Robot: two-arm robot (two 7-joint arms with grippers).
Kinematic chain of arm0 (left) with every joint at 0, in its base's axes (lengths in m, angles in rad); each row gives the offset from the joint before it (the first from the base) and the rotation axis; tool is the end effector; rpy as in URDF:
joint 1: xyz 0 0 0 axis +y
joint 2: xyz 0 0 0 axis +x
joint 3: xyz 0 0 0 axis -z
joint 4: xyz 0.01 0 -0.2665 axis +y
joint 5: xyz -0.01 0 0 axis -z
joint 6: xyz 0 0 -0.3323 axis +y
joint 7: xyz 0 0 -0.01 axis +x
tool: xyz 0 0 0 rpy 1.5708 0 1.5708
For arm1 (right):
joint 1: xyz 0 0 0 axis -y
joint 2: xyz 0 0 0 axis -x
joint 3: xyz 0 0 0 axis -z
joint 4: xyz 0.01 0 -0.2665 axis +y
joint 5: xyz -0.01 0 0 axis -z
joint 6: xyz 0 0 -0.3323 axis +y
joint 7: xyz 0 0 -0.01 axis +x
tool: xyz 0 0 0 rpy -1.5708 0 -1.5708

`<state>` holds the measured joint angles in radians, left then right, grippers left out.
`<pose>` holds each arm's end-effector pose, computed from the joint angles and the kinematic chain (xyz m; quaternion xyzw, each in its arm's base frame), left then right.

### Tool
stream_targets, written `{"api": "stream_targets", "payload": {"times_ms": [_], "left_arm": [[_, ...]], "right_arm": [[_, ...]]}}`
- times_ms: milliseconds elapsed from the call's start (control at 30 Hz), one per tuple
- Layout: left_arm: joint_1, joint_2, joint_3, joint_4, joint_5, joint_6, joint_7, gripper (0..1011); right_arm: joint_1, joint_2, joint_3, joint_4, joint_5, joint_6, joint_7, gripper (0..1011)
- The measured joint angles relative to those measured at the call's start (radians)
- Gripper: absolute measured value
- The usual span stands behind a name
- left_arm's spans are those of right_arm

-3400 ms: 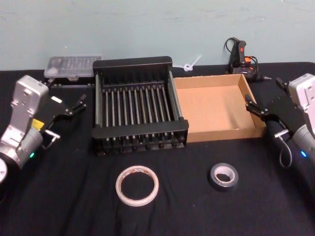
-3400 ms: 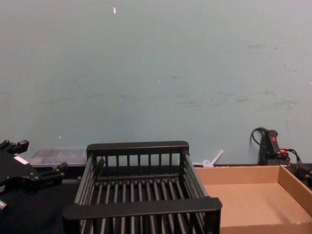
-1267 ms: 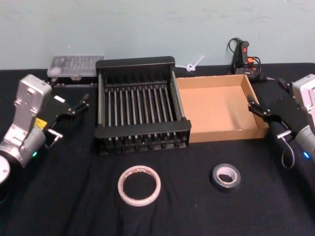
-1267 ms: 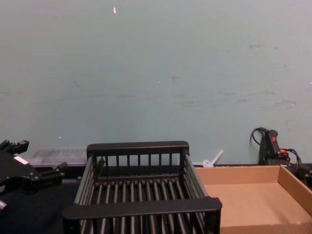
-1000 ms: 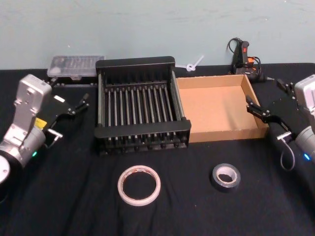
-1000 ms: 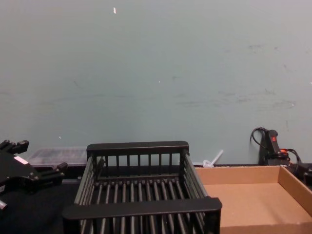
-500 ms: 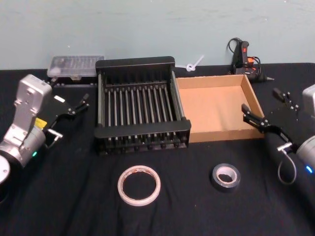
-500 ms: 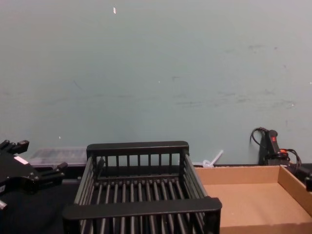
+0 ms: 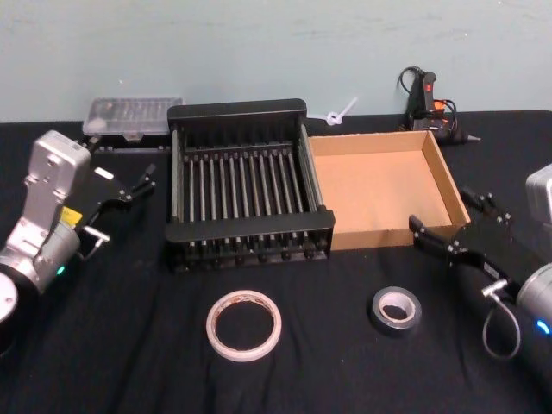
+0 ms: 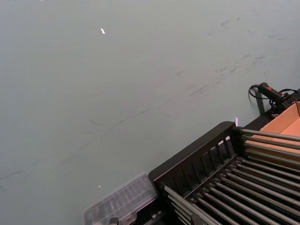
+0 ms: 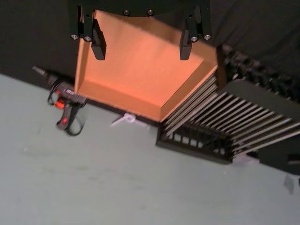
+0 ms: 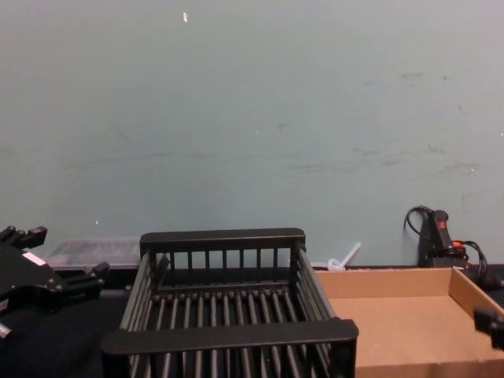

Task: Pick up the white tape and place it into the black box , Pick up the silver tape and place it into the brown box.

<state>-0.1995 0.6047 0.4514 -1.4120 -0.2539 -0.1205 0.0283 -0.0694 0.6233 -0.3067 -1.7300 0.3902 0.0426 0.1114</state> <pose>0.3765 0.0631 -0.2878 0.1415 -0.1325 0.5799 0.7913 0.3156 -0.0440 -0.2649 -0.1147 -0.0220 -0.5233 0.8441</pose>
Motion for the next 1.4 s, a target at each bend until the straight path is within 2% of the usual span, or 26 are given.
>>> {"api": "stream_targets", "payload": {"times_ms": [367,567,733,1067,1400], "left_arm": [[0.000,0.000,0.000,0.000,0.000,0.000,0.000,1001],[0.000,0.000,0.000,0.000,0.000,0.000,0.000,1001],[0.000,0.000,0.000,0.000,0.000,0.000,0.000,1001],[0.000,0.000,0.000,0.000,0.000,0.000,0.000,1001],[0.000,0.000,0.000,0.000,0.000,0.000,0.000,1001]], "right_arm": [[-0.061,0.035,0.021,-0.080,0.030,0.140,0.058,1002],[-0.070,0.047,0.025,-0.102,0.037,0.223,0.084,1002],[-0.064,0.042,0.019,-0.105,0.031,0.295,0.088,1003],[-0.049,0.019,0.012,-0.090,0.013,0.366,0.102,1002],[-0.032,0.002,0.004,-0.070,-0.015,0.394,0.119,1002]]}}
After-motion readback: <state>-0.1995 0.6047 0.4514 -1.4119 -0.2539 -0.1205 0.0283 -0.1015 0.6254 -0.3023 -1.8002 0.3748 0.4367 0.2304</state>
